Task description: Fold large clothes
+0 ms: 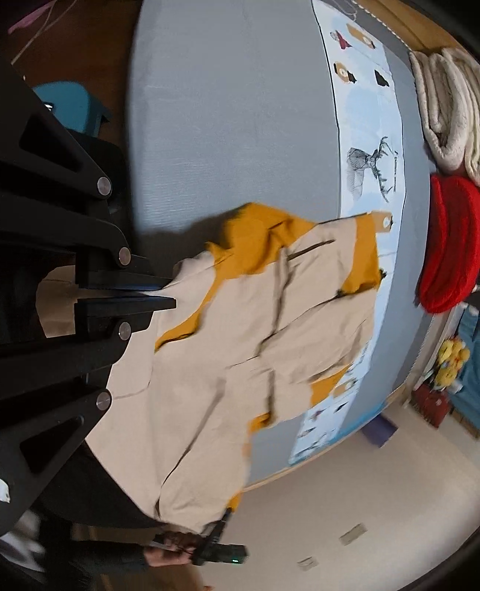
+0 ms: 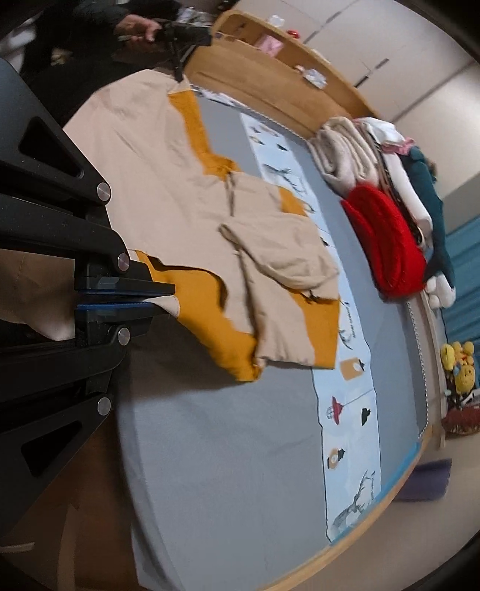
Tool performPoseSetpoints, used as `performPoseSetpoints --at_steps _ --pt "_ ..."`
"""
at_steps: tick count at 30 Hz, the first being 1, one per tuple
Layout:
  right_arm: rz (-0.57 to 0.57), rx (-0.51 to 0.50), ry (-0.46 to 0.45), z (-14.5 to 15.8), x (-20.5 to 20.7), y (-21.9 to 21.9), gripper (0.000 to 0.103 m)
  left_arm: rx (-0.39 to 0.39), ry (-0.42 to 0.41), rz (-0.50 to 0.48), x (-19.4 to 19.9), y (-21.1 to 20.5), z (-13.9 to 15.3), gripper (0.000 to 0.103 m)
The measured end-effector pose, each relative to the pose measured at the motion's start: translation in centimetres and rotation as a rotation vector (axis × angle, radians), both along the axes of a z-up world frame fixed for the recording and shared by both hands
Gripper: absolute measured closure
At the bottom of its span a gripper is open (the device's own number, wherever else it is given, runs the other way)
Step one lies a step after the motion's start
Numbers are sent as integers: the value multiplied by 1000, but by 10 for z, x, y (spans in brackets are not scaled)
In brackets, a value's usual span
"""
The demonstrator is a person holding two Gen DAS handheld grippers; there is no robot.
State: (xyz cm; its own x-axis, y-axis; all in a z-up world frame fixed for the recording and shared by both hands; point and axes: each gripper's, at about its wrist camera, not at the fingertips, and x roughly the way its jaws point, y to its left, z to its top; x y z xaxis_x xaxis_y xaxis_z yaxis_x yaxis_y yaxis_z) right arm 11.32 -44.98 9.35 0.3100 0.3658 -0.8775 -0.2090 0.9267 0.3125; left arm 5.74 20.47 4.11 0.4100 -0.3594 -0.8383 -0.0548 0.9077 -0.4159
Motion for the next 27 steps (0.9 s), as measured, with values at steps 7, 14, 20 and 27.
performPoseSetpoints --at_steps 7,14,20,27 --pt "-90 9 23 -53 104 6 100 7 -105 144 118 25 -32 101" --pt "-214 -52 0 -133 208 22 100 85 -99 232 199 32 -98 101" --pt "-258 -59 95 -186 253 23 100 119 -51 232 224 39 -116 100" --pt "-243 -49 139 -204 275 26 96 96 -80 292 208 64 -107 82"
